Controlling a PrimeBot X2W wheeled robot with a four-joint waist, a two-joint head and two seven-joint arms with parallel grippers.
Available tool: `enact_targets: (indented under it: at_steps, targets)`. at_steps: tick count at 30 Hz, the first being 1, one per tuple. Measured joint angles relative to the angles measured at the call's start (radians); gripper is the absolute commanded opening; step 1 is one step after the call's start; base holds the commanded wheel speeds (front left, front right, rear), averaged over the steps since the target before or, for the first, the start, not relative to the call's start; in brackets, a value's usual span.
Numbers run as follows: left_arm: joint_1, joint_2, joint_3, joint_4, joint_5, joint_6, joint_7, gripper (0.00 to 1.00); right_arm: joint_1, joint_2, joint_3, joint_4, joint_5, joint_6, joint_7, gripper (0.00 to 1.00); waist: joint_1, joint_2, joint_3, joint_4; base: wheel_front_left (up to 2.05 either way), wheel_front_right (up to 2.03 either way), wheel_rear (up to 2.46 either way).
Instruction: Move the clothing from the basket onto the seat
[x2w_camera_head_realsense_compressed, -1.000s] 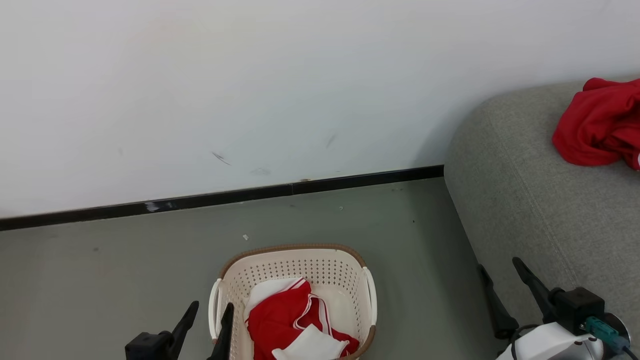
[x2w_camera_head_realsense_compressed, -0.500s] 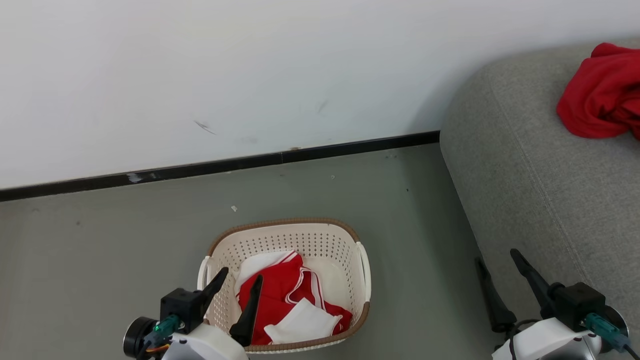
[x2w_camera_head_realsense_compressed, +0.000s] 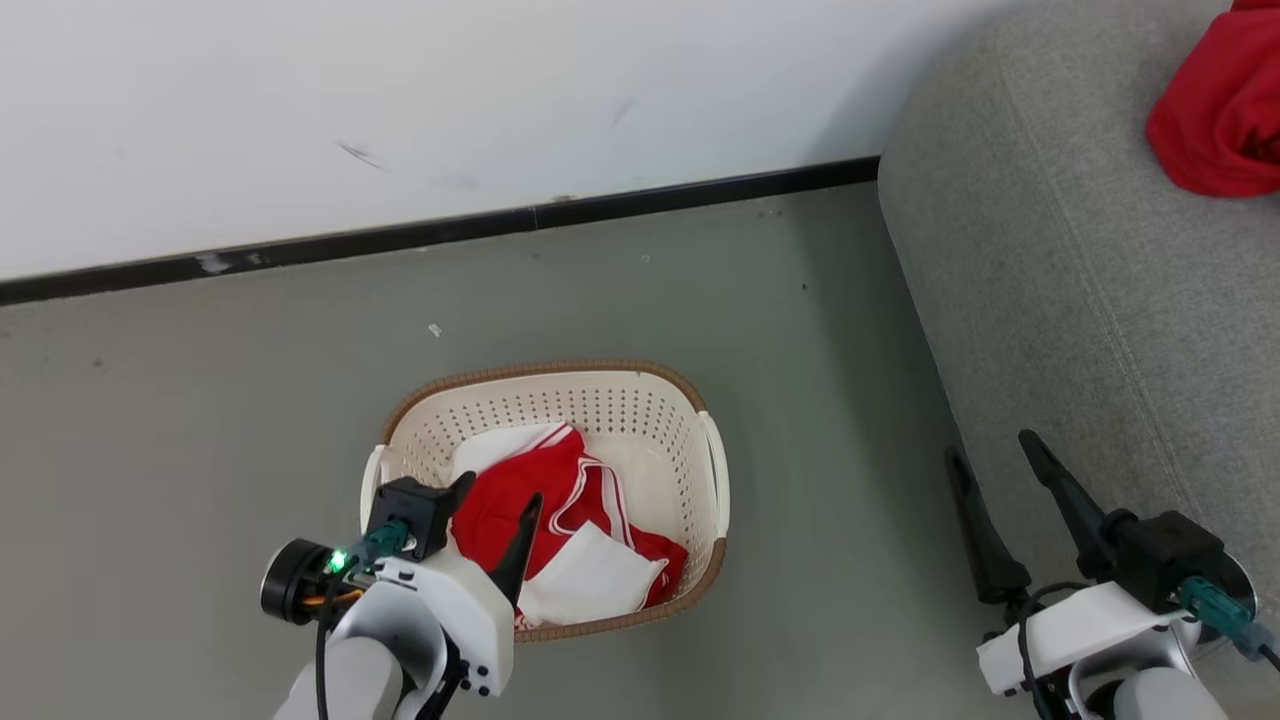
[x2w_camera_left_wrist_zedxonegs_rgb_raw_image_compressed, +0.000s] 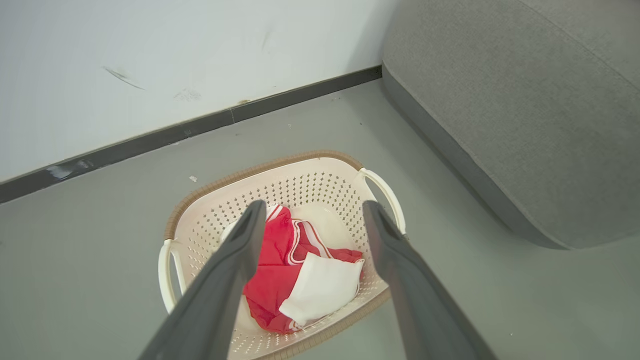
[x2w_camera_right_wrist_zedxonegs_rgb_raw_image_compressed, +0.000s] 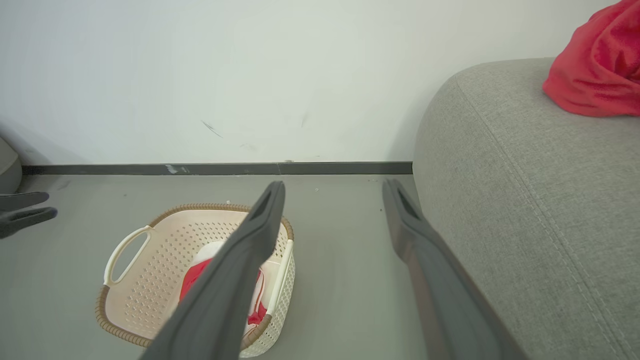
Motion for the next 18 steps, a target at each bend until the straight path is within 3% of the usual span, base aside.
enact_targets:
  at_steps: [12, 18]
  targets:
    - [-0.151, 0.004, -0.003, 0.063, 0.048, 0.020, 0.079, 1.00, -0.073, 0.004, -0.004, -0.028, 0.018, 0.000, 0.000, 1.00, 0.0001, 0.0000, 0.139, -0.025, 0.00, 0.00, 0.00]
    - [-0.229, 0.015, 0.014, 0.097, 0.069, 0.054, 0.090, 1.00, -0.126, 0.006, -0.003, -0.045, 0.026, 0.000, 0.000, 1.00, 0.0000, 0.0000, 0.213, -0.042, 0.00, 0.00, 0.00]
